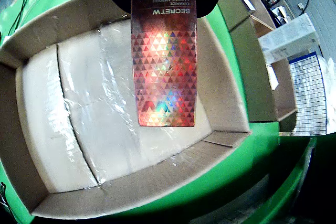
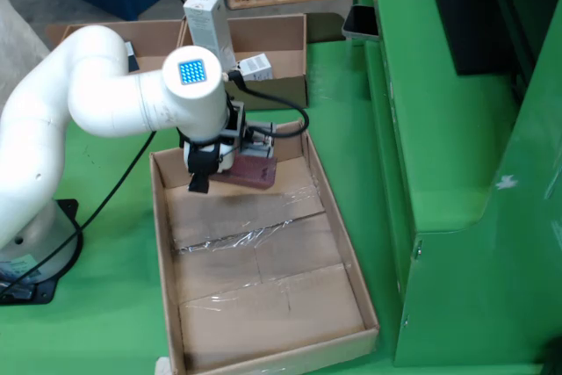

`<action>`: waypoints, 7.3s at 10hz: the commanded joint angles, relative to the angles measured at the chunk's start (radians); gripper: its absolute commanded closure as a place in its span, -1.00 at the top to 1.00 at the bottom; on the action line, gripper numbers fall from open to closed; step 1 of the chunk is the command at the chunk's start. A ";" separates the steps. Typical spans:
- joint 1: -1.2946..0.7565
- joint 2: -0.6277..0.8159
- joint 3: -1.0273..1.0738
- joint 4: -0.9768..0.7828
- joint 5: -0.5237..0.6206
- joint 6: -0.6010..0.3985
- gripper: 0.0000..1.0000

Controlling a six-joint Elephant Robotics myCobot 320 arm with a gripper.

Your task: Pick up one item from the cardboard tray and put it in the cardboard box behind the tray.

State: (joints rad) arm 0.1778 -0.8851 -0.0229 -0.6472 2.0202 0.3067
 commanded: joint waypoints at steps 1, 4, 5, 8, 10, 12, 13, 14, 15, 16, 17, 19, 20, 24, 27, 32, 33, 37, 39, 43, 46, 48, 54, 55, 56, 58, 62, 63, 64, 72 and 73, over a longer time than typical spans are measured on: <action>0.001 0.046 0.023 -0.069 -0.050 -0.111 -1.00; 0.013 0.039 0.023 -0.115 -0.096 -0.162 -1.00; 0.021 0.036 0.023 -0.141 -0.112 -0.185 -1.00; 0.023 0.030 0.023 -0.145 -0.114 -0.191 -1.00; 0.024 0.033 0.023 -0.104 -0.123 -0.182 -1.00; 0.024 0.033 0.023 -0.104 -0.123 -0.182 -1.00; 0.024 0.033 0.023 -0.104 -0.123 -0.182 -1.00; 0.024 0.033 0.023 -0.104 -0.123 -0.182 -1.00; 0.024 0.033 0.023 -0.104 -0.123 -0.182 -1.00; 0.024 0.033 0.023 -0.104 -0.123 -0.182 -1.00; 0.024 0.033 0.023 -0.104 -0.123 -0.182 -1.00; 0.024 0.033 0.023 -0.104 -0.123 -0.182 -1.00; 0.024 0.033 0.023 -0.104 -0.123 -0.182 -1.00; 0.024 0.033 0.023 -0.104 -0.123 -0.182 -1.00; 0.024 0.033 0.023 -0.104 -0.123 -0.182 -1.00; 0.024 0.033 0.023 -0.104 -0.123 -0.182 -1.00; 0.024 0.033 0.023 -0.104 -0.123 -0.182 -1.00; 0.040 -0.236 0.727 -0.458 -0.154 -0.165 -1.00; 0.044 -0.276 0.847 -0.504 -0.162 -0.168 -1.00; 0.064 -0.347 1.221 -0.641 -0.187 -0.178 -1.00; 0.061 -0.418 1.500 -0.698 -0.198 -0.196 -1.00; 0.060 -0.468 1.635 -0.709 -0.202 -0.210 -1.00; 0.043 -0.578 1.837 -0.675 -0.196 -0.242 -1.00; 0.043 -0.578 1.837 -0.675 -0.196 -0.242 -1.00; 0.043 -0.578 1.837 -0.675 -0.196 -0.242 -1.00; 0.043 -0.578 1.837 -0.675 -0.196 -0.242 -1.00; 0.043 -0.578 1.837 -0.675 -0.196 -0.242 -1.00; 0.043 -0.578 1.837 -0.675 -0.196 -0.242 -1.00; 0.043 -0.578 1.837 -0.675 -0.196 -0.242 -1.00; 0.043 -0.578 1.837 -0.675 -0.196 -0.242 -1.00; 0.043 -0.578 1.837 -0.675 -0.196 -0.242 -1.00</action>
State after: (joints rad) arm 0.2208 -1.4909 1.7164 -1.3313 1.8162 0.0689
